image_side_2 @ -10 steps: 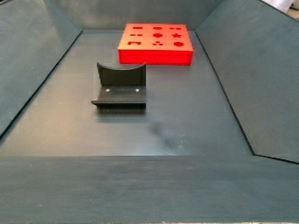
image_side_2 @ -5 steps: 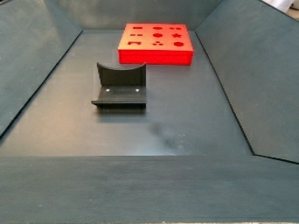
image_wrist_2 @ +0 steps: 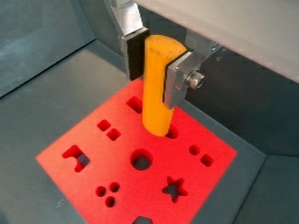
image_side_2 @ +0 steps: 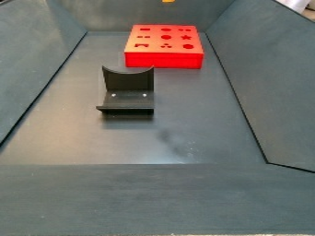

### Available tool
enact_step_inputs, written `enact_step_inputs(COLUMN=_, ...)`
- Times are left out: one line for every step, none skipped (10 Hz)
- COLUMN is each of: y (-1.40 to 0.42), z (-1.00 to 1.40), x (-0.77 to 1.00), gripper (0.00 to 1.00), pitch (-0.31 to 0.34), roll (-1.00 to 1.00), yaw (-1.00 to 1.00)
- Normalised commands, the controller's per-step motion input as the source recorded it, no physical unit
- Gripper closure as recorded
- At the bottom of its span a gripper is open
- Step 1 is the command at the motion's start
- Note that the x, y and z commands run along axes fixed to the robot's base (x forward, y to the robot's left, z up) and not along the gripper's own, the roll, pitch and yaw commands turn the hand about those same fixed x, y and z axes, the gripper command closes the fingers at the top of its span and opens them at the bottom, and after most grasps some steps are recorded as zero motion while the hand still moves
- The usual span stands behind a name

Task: Pick up the oval object. Move up. Place the oval object on the fixture. Regrasp the oval object. Move to above the board. Insert the oval object.
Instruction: Insert the oval object.

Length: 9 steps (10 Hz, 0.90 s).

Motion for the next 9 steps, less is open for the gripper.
enact_step_inputs(y=-0.23, z=-0.55, x=0.12, gripper=1.00, pitch=-0.047, roll=0.05, yaw=0.24)
enact_step_inputs(y=-0.52, z=-0.58, x=0.22, gripper=1.00, pitch=-0.067, roll=0.07, yaw=0.31)
enact_step_inputs(y=-0.58, z=-0.62, x=0.29, gripper=1.00, pitch=-0.047, roll=0.04, yaw=0.26)
enact_step_inputs(y=-0.57, z=-0.65, x=0.24, gripper=1.00, pitch=-0.064, roll=0.02, yaw=0.21)
enact_step_inputs(y=-0.53, z=-0.65, x=0.31, gripper=1.00, pitch=-0.064, roll=0.02, yaw=0.19)
enact_step_inputs(y=-0.39, z=-0.64, x=0.14, gripper=1.00, pitch=-0.067, roll=0.03, yaw=0.19)
enact_step_inputs(y=-0.05, z=-0.17, x=0.00, gripper=1.00, pitch=0.000, roll=-0.05, yaw=0.02)
enact_step_inputs(y=0.00, z=-0.04, x=0.00, gripper=1.00, pitch=0.000, roll=0.00, yaw=0.00)
enact_step_inputs(y=0.00, z=-0.45, x=-0.19, gripper=1.00, pitch=0.000, roll=0.04, yaw=0.01)
